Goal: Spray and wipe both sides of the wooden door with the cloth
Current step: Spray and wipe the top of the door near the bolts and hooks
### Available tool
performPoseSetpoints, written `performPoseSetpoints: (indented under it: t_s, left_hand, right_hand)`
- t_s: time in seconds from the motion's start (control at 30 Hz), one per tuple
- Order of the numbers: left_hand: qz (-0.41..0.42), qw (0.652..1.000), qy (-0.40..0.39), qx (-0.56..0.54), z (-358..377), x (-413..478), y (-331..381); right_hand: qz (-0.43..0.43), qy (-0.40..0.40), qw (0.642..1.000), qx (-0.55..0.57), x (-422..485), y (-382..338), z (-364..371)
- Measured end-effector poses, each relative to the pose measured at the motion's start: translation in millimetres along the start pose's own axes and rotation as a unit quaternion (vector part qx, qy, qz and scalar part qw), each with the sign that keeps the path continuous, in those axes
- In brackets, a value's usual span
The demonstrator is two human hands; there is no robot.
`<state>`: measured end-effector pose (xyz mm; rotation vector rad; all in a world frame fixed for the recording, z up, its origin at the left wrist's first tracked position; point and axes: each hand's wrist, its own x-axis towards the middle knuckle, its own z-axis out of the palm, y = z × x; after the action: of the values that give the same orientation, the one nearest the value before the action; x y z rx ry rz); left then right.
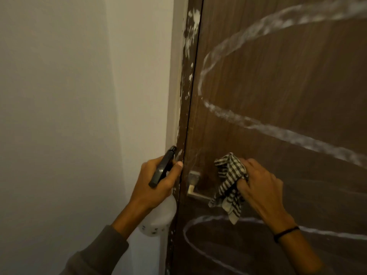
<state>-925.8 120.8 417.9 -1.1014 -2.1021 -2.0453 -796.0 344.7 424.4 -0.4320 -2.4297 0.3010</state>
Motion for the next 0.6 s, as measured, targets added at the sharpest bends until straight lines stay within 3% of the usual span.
performPoseSetpoints:
  t_s: [0.17,0.6]
  left_hand:
    - [0.028,0.999,-0.003,-0.023,3.5,29.0,41.9]
    - [0.164,0.984,-0.045,-0.047,4.0,136.7,203.8]
  right_hand:
    - [0.056,0.02,0.993,0.106,43.9,-14.4,-64.0]
    - [0.054,0.196,0.947,0.25,189.7,-64.9,-245.1]
